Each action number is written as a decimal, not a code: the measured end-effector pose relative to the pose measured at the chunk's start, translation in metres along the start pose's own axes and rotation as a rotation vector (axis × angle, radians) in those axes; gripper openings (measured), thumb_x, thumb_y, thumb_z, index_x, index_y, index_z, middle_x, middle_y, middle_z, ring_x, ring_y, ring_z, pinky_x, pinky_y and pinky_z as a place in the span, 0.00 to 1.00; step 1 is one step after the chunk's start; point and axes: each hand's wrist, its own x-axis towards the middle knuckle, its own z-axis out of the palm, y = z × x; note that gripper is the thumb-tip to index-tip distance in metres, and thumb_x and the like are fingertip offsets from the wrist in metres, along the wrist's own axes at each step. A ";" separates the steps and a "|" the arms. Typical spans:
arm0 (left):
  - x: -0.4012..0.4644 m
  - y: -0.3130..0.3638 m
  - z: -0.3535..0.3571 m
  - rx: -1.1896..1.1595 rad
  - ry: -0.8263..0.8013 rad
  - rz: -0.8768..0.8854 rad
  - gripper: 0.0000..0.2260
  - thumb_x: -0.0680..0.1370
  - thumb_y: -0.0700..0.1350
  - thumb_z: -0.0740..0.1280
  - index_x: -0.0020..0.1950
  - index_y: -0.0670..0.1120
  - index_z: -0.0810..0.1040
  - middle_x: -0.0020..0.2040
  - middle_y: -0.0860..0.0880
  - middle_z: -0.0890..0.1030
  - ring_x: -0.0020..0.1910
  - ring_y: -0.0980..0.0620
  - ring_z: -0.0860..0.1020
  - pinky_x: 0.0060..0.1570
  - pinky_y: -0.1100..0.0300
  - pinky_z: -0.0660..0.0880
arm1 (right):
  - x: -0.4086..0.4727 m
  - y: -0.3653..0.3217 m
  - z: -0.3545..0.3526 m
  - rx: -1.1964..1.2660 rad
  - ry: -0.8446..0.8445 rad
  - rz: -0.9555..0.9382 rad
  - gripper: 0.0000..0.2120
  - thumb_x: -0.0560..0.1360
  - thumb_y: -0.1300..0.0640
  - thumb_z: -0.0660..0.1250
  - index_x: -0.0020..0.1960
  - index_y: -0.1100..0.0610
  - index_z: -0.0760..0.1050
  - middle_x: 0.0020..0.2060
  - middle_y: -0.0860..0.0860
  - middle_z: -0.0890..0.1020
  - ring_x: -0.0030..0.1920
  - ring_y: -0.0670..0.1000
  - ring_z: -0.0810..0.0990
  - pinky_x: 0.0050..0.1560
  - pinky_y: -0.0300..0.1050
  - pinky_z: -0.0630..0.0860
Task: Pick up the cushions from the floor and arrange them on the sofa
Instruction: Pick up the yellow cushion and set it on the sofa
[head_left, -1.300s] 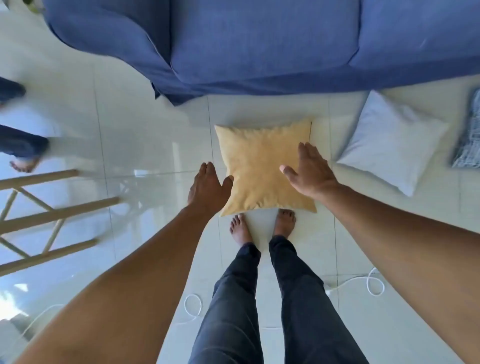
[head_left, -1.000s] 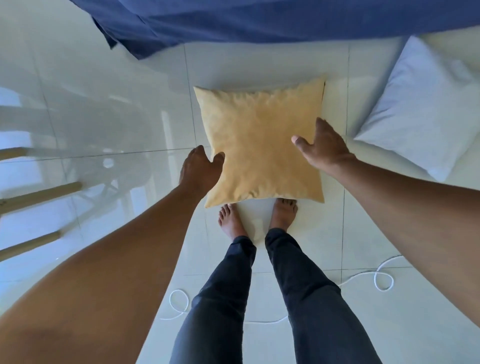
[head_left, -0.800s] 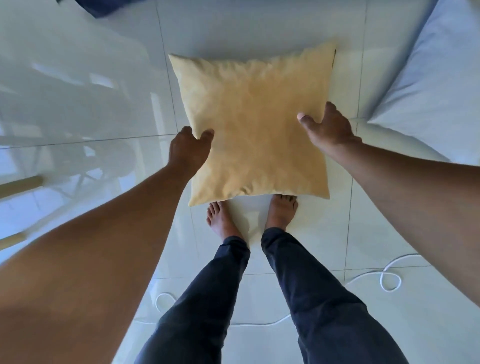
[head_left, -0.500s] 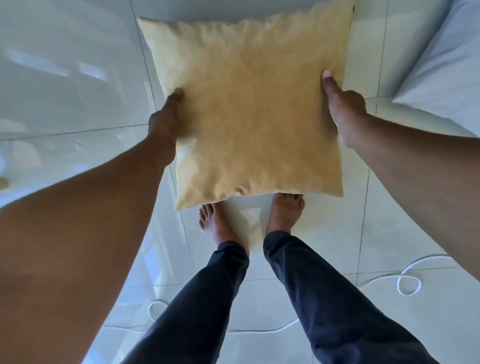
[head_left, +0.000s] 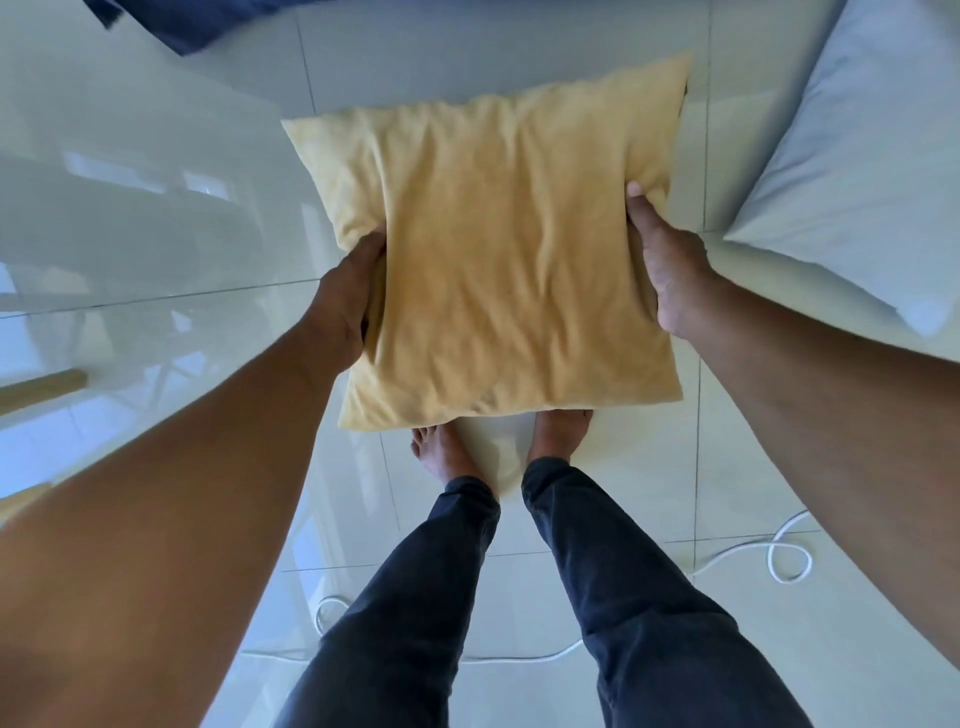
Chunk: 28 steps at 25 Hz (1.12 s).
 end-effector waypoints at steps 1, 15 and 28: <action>-0.019 0.004 -0.005 -0.008 0.000 0.006 0.32 0.69 0.68 0.74 0.68 0.53 0.81 0.59 0.51 0.87 0.58 0.49 0.85 0.65 0.47 0.78 | -0.016 -0.006 0.004 0.022 -0.040 -0.001 0.41 0.67 0.24 0.70 0.67 0.54 0.78 0.54 0.48 0.81 0.58 0.52 0.81 0.65 0.47 0.75; -0.339 0.103 -0.068 -0.063 0.083 0.268 0.30 0.74 0.66 0.69 0.69 0.48 0.79 0.61 0.50 0.84 0.61 0.46 0.81 0.69 0.45 0.75 | -0.290 -0.112 -0.101 0.134 -0.051 -0.339 0.28 0.71 0.26 0.68 0.54 0.50 0.79 0.48 0.45 0.83 0.49 0.49 0.81 0.57 0.49 0.73; -0.548 0.166 -0.086 -0.163 0.134 0.643 0.26 0.78 0.64 0.67 0.71 0.51 0.78 0.61 0.51 0.83 0.60 0.47 0.80 0.64 0.46 0.76 | -0.463 -0.197 -0.195 0.192 -0.137 -0.628 0.39 0.60 0.19 0.70 0.56 0.48 0.82 0.57 0.46 0.85 0.61 0.54 0.82 0.69 0.60 0.75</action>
